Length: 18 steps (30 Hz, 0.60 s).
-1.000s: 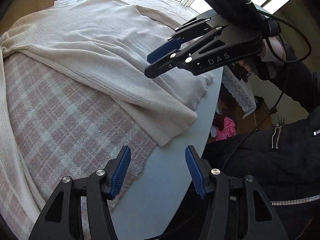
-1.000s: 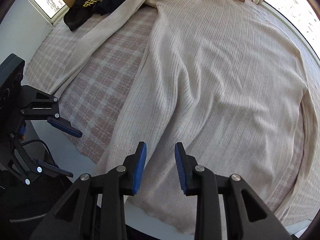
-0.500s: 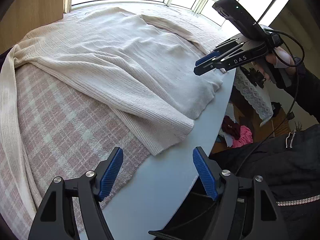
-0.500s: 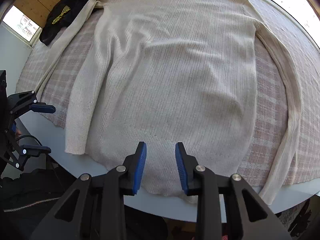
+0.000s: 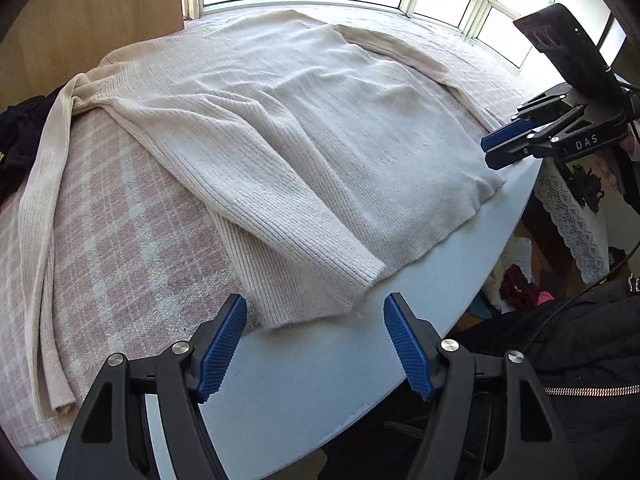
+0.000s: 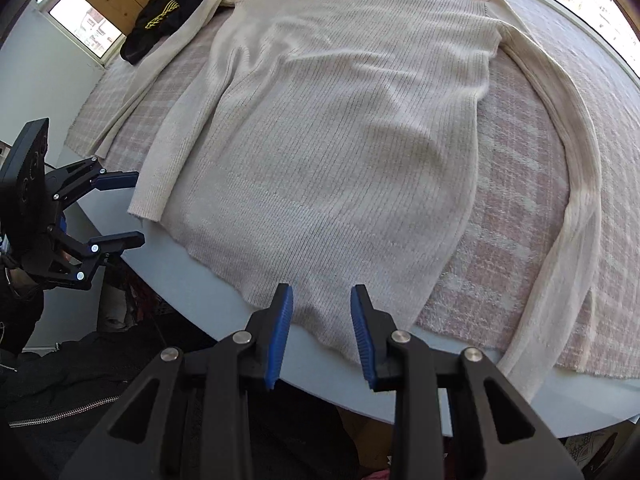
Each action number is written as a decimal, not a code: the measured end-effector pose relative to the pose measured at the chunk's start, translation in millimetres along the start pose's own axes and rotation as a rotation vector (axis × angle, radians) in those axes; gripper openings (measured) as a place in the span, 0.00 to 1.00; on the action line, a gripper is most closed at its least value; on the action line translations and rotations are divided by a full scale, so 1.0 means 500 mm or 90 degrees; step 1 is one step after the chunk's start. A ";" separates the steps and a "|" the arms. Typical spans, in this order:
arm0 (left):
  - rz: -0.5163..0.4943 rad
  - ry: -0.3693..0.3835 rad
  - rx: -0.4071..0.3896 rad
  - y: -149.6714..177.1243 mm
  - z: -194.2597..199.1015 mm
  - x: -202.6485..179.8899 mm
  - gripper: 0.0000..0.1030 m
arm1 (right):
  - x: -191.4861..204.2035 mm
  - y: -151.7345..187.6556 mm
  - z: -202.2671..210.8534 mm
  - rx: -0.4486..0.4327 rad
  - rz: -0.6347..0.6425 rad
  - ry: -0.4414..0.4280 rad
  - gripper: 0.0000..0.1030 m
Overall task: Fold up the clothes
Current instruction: 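Move the open left gripper over the cream cardigan hem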
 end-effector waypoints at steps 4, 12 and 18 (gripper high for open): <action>-0.006 -0.040 0.018 -0.007 -0.007 0.000 0.48 | -0.018 0.018 0.014 -0.016 0.005 -0.017 0.29; 0.019 -0.055 0.024 -0.016 -0.006 0.018 0.21 | -0.033 0.046 0.071 -0.023 -0.017 -0.030 0.29; 0.058 -0.060 -0.024 -0.014 0.025 0.050 0.08 | -0.044 0.051 0.078 -0.026 -0.034 -0.038 0.29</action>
Point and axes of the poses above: each gripper's, at about its wrist camera, not at the fingertips, and z roughly against the way its jaws point, x to its left, y to its underside, the point moved 3 cm from there along -z, roughly the way its jaws point, and after that the axes turned 9 degrees about -z, right-handed, at the moved point
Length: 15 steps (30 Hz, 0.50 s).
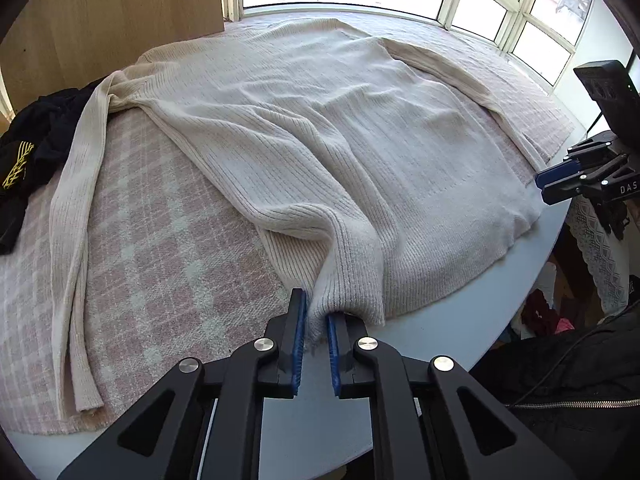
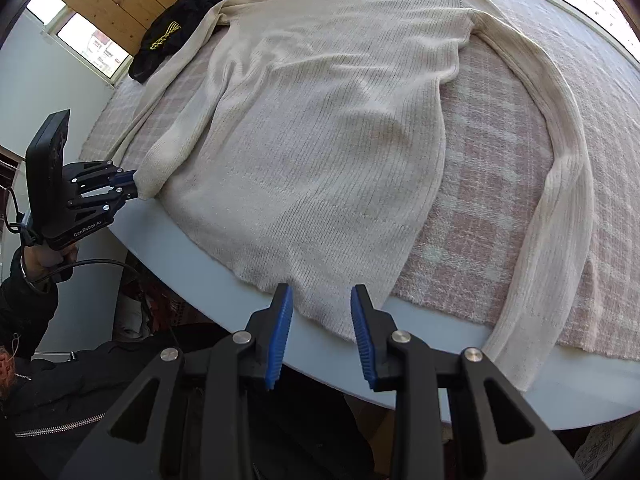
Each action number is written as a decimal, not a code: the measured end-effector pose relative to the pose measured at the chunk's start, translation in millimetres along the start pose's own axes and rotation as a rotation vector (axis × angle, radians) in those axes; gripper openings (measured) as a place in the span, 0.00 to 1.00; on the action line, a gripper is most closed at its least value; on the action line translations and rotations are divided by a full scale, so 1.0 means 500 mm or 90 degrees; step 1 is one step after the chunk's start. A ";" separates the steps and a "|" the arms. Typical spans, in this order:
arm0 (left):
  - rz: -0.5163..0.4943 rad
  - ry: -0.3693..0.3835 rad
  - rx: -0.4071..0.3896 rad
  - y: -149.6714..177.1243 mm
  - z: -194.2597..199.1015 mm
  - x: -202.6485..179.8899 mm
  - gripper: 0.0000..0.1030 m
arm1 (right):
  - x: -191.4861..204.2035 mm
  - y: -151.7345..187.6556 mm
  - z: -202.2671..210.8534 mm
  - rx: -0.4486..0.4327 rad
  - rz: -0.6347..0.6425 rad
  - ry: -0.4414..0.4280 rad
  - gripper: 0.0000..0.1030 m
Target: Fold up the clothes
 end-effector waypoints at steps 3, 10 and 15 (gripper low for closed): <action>0.023 -0.004 -0.044 -0.001 0.046 0.011 0.08 | -0.001 -0.001 0.002 -0.004 0.000 0.003 0.29; 0.038 -0.009 -0.054 0.010 0.062 0.011 0.04 | 0.000 -0.009 -0.026 0.015 0.008 0.003 0.29; 0.032 -0.027 -0.040 0.018 0.022 0.007 0.26 | 0.007 -0.009 -0.017 0.014 0.024 0.006 0.29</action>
Point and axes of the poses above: each gripper's, at about its wrist camera, not at the fingertips, and z roughly against the way its jaws point, x to its left, y to its underside, the point moved 3 cm from there along -z, roughly the way its jaws point, and after that the axes turned 9 degrees about -z, right-handed, at the moved point
